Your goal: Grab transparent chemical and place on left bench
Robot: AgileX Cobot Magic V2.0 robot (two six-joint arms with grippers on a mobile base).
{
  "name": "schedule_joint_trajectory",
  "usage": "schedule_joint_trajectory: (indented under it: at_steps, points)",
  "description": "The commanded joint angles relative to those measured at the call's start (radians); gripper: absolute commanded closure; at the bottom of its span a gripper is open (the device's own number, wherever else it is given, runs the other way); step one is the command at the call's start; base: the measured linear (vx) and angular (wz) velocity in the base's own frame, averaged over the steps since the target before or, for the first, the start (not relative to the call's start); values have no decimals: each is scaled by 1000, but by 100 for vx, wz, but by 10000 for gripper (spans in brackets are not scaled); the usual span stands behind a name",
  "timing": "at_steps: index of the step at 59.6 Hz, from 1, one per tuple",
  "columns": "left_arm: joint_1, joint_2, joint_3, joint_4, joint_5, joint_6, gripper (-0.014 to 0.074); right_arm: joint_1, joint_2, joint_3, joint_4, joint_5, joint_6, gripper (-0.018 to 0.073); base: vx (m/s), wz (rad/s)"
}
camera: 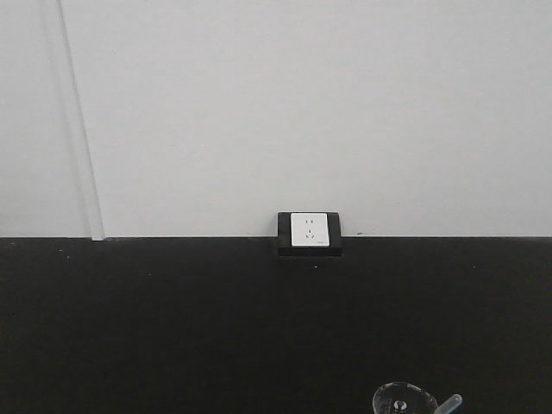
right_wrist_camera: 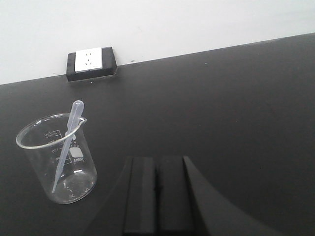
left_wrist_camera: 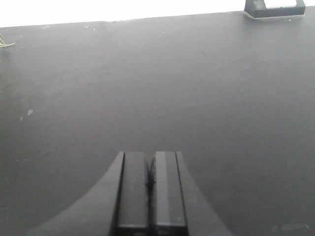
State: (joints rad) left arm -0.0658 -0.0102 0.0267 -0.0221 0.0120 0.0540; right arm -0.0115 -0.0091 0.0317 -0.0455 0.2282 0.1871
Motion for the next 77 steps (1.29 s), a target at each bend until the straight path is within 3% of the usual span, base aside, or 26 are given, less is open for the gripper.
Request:
schedule_joint_trajectory:
  at_steps: [1,26,40,50,60,77]
  points:
    - [-2,-19,16,-1,-78,-8,600,-5,-13,6,-5,-83,-6,566,0,0]
    - [-2,-19,16,-1,-78,-8,600,-5,-13,6,-5,-148,-6,566,0,0]
    - [-2,-19,16,-1,-78,-8,600,-5,-12,-17,-5,-345,-6,566,0,0]
    - [-2,-19,16,-1,-78,-8,600,-5,59,-187,-53,-307,-8,566,0,0]
    - [-2,-19,16,-1,-78,-8,600,-5,293,-406,-154,-287,-7,566,0,0]
    - [-2,-19,16,-1,-78,-8,600,-5,607,-613,-148,-307,-1,566,0,0]
